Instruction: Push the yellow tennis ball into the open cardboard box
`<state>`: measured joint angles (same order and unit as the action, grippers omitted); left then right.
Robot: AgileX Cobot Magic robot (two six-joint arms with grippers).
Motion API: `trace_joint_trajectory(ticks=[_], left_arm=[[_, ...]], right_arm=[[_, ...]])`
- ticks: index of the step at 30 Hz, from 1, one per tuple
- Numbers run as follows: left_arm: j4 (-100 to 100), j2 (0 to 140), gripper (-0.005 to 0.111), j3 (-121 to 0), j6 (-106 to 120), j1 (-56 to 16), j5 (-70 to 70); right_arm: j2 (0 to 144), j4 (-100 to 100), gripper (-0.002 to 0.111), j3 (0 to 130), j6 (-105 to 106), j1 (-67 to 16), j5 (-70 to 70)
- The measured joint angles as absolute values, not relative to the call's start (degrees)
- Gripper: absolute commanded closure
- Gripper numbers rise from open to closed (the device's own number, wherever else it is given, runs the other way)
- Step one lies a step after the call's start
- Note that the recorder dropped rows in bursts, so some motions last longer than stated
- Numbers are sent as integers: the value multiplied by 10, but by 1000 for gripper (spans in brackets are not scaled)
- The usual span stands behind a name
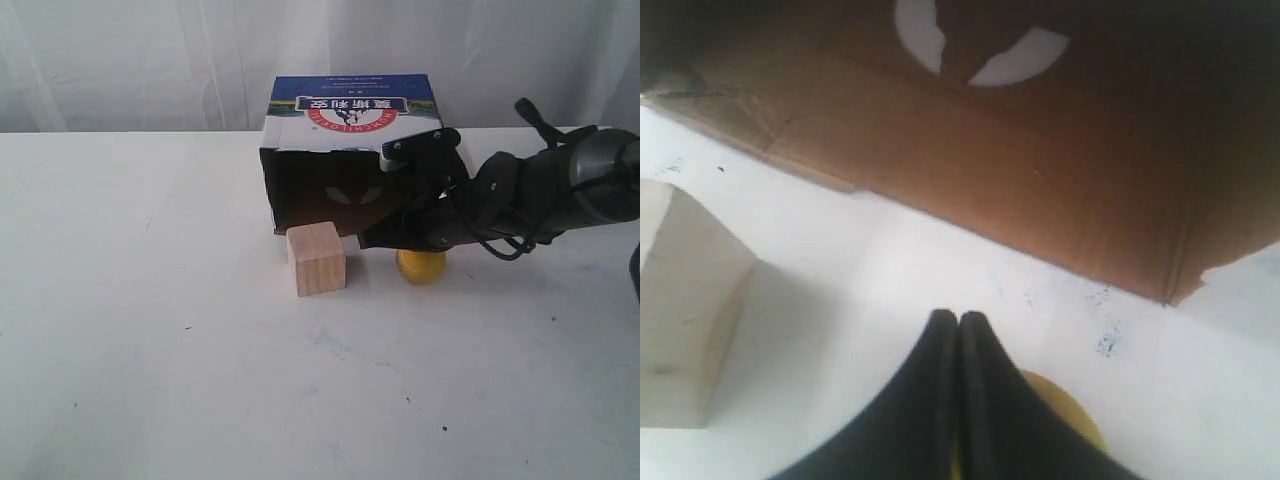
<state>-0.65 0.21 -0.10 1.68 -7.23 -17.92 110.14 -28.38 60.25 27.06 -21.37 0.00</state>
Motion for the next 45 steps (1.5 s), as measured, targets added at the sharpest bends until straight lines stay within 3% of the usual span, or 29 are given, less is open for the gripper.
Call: trace_joint_trajectory(ticks=[12,22,32,45], left_arm=[[-6,2,107,-1,17,-72,-179],[-6,2,107,-1,17,-72,-179],[-6,2,107,-1,17,-72,-179],[-6,2,107,-1,17,-72,-179]], right_arm=[[1049,-284,108,601,271,-214,-8],[1027,-232,108,599,271,-215,136],[1027,-214,108,594,266,-139,213],[1055,-265,108,583,282,-190,98]])
